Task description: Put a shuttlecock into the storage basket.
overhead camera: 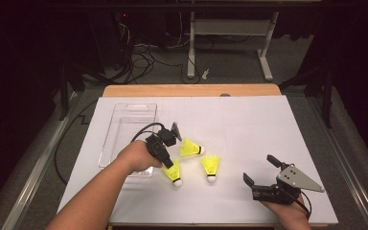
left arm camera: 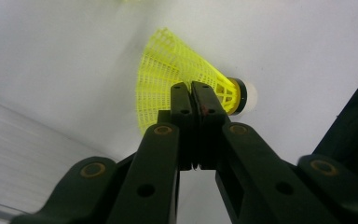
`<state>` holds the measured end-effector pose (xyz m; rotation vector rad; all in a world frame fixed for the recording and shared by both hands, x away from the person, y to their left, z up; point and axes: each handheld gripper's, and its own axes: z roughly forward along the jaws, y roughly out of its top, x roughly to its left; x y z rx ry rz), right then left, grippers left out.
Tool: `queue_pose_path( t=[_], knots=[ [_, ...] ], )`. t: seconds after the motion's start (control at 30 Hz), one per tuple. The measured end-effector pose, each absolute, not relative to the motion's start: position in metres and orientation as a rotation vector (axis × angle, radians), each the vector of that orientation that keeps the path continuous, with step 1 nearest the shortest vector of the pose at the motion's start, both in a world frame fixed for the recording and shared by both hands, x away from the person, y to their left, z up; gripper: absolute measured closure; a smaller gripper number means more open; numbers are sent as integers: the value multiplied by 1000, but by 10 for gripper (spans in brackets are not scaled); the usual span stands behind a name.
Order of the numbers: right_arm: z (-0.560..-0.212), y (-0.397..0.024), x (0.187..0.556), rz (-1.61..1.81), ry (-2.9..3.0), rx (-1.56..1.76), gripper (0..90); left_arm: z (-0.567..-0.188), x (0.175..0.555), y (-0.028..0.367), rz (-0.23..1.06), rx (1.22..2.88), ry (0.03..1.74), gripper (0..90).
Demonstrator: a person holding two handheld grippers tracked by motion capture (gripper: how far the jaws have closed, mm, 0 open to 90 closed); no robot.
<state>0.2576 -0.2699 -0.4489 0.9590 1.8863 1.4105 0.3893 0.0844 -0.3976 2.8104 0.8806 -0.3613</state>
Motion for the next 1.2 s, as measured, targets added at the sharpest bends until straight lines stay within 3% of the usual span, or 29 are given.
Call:
queue_pose_path(
  t=[1.2],
  knots=[
    [-448, -270, 257, 1407, 1886, 954, 2, -371, 373, 86, -345, 2766, 870, 895]
  ],
)
